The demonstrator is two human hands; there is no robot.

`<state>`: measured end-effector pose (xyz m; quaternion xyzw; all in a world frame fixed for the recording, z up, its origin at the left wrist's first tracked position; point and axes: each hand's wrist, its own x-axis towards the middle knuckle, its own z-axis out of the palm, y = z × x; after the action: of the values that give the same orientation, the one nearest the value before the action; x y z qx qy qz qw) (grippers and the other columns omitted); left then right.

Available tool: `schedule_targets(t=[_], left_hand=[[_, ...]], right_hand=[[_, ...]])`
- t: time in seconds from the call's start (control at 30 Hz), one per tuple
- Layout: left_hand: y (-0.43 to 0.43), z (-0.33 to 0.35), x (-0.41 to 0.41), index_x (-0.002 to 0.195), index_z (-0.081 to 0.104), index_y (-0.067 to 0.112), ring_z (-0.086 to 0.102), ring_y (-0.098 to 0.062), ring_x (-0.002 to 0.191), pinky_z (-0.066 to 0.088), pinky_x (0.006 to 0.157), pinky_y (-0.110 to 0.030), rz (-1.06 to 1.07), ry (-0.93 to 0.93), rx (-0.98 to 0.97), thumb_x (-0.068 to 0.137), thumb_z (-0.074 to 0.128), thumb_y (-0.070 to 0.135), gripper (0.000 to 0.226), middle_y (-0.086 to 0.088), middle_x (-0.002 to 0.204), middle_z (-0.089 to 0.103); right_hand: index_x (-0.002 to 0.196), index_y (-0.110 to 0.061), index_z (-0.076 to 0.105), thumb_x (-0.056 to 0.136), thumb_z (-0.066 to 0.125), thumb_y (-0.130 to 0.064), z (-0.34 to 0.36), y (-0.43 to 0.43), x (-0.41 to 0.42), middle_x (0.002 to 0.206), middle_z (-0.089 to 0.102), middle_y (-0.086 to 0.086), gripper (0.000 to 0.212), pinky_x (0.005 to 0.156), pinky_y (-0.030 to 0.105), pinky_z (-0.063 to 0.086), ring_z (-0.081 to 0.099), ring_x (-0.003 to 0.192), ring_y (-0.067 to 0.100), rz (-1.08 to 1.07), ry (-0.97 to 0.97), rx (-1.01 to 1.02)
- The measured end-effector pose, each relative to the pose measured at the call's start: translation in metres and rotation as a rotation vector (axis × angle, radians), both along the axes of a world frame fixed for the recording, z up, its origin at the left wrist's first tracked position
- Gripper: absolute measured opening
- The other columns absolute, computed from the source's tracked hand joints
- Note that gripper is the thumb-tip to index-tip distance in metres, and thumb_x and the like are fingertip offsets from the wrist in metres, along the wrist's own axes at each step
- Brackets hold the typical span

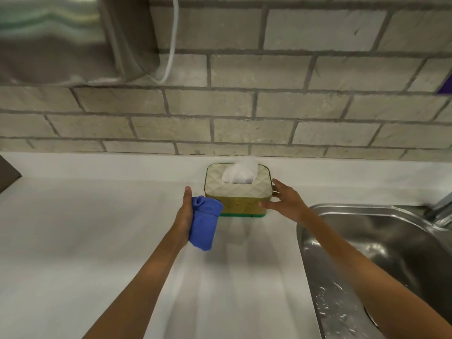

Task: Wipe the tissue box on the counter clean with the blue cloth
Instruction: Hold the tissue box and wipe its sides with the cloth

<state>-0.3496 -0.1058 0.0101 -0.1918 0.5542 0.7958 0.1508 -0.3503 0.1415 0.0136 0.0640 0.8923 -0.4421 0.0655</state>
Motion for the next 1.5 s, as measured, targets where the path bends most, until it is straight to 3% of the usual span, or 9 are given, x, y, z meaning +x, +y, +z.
schedule_targets(t=[0.17,0.27,0.5,0.7,0.8,1.0,1.2,1.33,1.5], left_hand=[[0.004,-0.004,0.001,0.073,0.053,0.015,0.064,-0.013,0.053,0.051,0.052,-0.02,-0.065,-0.009,-0.028,0.093,0.031,0.057,0.051,0.0,0.059,0.065],[0.004,0.0,0.006,0.066,0.05,0.015,0.055,-0.018,0.065,0.046,0.062,-0.027,-0.058,0.039,-0.098,0.095,0.03,0.052,0.051,0.002,0.053,0.063],[-0.005,-0.003,0.024,0.061,0.044,0.016,0.053,-0.015,0.058,0.043,0.059,-0.025,-0.036,0.063,-0.137,0.096,0.031,0.05,0.05,0.01,0.037,0.056],[-0.004,-0.004,0.038,0.058,0.039,0.017,0.048,-0.016,0.06,0.041,0.06,-0.026,0.006,0.022,-0.062,0.095,0.033,0.05,0.05,0.01,0.036,0.053],[-0.004,-0.003,0.041,0.06,0.045,0.015,0.052,-0.018,0.065,0.043,0.064,-0.028,-0.011,0.0,-0.063,0.094,0.033,0.052,0.052,-0.001,0.061,0.059],[-0.006,-0.006,0.038,0.07,0.052,0.015,0.056,-0.019,0.071,0.046,0.067,-0.028,-0.025,-0.015,-0.101,0.094,0.03,0.055,0.052,-0.006,0.078,0.058],[-0.009,-0.005,0.043,0.08,0.049,0.017,0.052,-0.027,0.091,0.045,0.077,-0.03,-0.059,-0.006,-0.095,0.09,0.033,0.061,0.048,-0.013,0.101,0.05],[-0.014,0.005,0.06,0.075,0.042,0.019,0.044,-0.026,0.085,0.045,0.073,-0.027,-0.066,0.048,-0.032,0.088,0.036,0.061,0.045,-0.01,0.1,0.035],[-0.015,0.026,0.099,0.074,0.043,0.02,0.04,-0.028,0.089,0.047,0.071,-0.026,-0.055,0.094,-0.027,0.089,0.036,0.06,0.043,-0.008,0.103,0.038]], right_hand=[[0.125,-0.008,0.051,0.071,0.075,-0.01,-0.001,-0.01,0.008,0.122,0.064,0.008,0.06,0.082,0.022,0.043,0.061,0.111,0.025,-0.077,0.088,-0.036],[0.136,-0.006,0.042,0.071,0.075,-0.007,0.001,-0.016,0.018,0.124,0.062,0.008,0.073,0.084,0.021,0.043,0.06,0.112,0.025,-0.13,0.092,-0.074],[0.146,-0.014,0.025,0.064,0.082,-0.016,-0.008,-0.014,0.058,0.119,0.057,0.004,0.1,0.087,0.024,0.044,0.055,0.101,0.017,-0.108,0.084,-0.1],[0.147,-0.02,-0.016,0.048,0.091,-0.029,-0.003,0.004,0.053,0.157,0.004,0.002,0.145,0.117,0.04,0.021,0.011,0.145,0.02,0.091,-0.067,0.06],[0.142,-0.019,-0.028,0.049,0.089,-0.036,0.005,0.003,0.041,0.159,-0.01,-0.005,0.151,0.12,0.046,0.007,0.002,0.148,0.02,0.205,-0.113,0.159],[0.142,-0.03,-0.026,0.034,0.086,-0.05,0.003,-0.001,0.026,0.156,0.021,-0.004,0.157,0.118,0.046,0.021,0.021,0.144,0.023,0.247,-0.12,0.094],[0.148,-0.019,-0.004,0.056,0.087,-0.013,0.005,0.004,0.029,0.146,0.031,-0.004,0.131,0.104,0.023,0.029,0.032,0.13,0.009,0.197,-0.115,-0.087],[0.148,-0.016,0.003,0.062,0.082,-0.005,0.01,0.007,0.048,0.137,0.035,-0.004,0.117,0.106,0.026,0.031,0.033,0.129,0.011,0.181,-0.173,-0.22],[0.145,-0.016,0.013,0.051,0.085,-0.029,0.011,0.006,0.086,0.135,0.042,0.0,0.119,0.112,0.035,0.033,0.038,0.13,0.018,0.207,-0.271,-0.296]])
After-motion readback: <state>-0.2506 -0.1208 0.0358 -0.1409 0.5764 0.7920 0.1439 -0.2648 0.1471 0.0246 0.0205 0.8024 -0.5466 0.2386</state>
